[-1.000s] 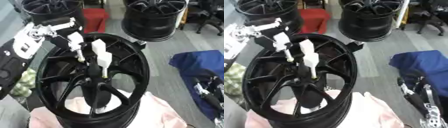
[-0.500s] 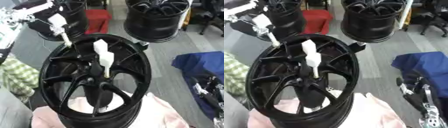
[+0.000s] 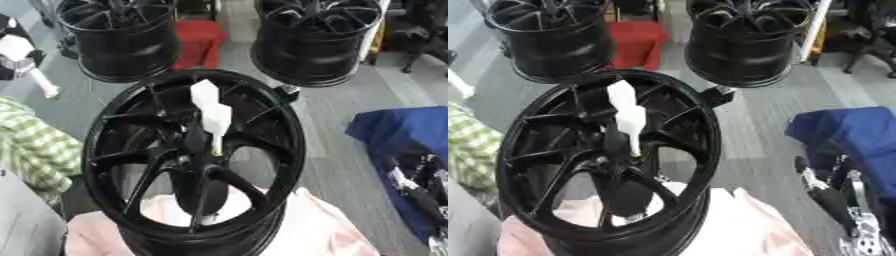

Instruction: Pull the pin out of the wheel hub.

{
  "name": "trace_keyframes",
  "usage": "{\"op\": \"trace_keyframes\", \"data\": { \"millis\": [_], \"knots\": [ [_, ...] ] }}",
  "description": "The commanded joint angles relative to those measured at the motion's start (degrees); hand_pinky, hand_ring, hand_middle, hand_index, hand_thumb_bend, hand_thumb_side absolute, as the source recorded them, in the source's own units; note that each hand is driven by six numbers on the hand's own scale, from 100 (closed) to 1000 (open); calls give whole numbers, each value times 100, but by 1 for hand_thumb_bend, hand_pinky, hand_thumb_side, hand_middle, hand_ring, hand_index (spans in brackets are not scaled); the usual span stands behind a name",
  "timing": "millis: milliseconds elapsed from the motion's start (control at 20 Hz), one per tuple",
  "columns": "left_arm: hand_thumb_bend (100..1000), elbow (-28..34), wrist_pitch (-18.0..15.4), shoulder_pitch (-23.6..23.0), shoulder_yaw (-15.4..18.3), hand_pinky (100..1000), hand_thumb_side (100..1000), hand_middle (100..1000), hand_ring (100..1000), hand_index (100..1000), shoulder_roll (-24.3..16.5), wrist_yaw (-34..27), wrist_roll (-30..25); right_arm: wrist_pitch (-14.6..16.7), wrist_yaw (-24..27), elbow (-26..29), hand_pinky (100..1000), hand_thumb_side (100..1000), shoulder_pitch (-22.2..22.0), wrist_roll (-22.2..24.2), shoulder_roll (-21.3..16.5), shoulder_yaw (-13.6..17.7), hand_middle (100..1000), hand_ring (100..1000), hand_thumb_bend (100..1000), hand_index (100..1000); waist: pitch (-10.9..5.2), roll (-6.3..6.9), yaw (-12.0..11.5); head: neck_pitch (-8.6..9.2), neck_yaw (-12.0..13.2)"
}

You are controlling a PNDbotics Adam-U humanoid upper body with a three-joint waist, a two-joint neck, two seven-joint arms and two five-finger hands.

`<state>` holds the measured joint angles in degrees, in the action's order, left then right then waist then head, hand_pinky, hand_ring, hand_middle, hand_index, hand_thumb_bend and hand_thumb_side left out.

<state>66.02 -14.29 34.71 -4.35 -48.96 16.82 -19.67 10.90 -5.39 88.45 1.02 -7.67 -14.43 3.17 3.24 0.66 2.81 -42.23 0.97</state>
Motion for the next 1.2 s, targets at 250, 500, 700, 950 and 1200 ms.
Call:
{"op": "trace_keyframes", "data": {
  "millis": [250, 500, 700, 950, 1200],
  "knots": [
    [413, -307, 271, -596, 495, 729, 402, 642, 681, 807, 39, 445, 290, 7, -31, 58, 564, 461, 79, 4, -110, 25, 739, 700, 422, 926, -35, -14, 15, -5, 13],
    [537, -402, 463, -1015, 906, 799, 533, 749, 767, 863, 413, 538, 610, 4, -24, 56, 564, 461, 87, -12, -97, 39, 738, 699, 422, 925, -18, -38, 11, -8, 4],
    [470, -182, 661, -1335, 1228, 773, 507, 719, 746, 842, 698, 351, 746, 5, -21, 57, 564, 461, 92, -11, -87, 40, 738, 699, 422, 925, -5, -52, -7, -11, -6],
    [341, 488, 882, -1744, 1698, 719, 441, 643, 696, 789, 1206, -128, 903, 4, -10, 54, 564, 460, 95, -20, -72, 50, 738, 699, 422, 925, 17, -88, -36, -19, 4],
    [304, 1350, 972, -2117, 2100, 705, 440, 620, 683, 765, 1968, -663, 961, 11, 6, 56, 564, 459, 106, -5, -46, 39, 738, 699, 424, 925, 44, -124, -65, -25, 39]
  ]
}}
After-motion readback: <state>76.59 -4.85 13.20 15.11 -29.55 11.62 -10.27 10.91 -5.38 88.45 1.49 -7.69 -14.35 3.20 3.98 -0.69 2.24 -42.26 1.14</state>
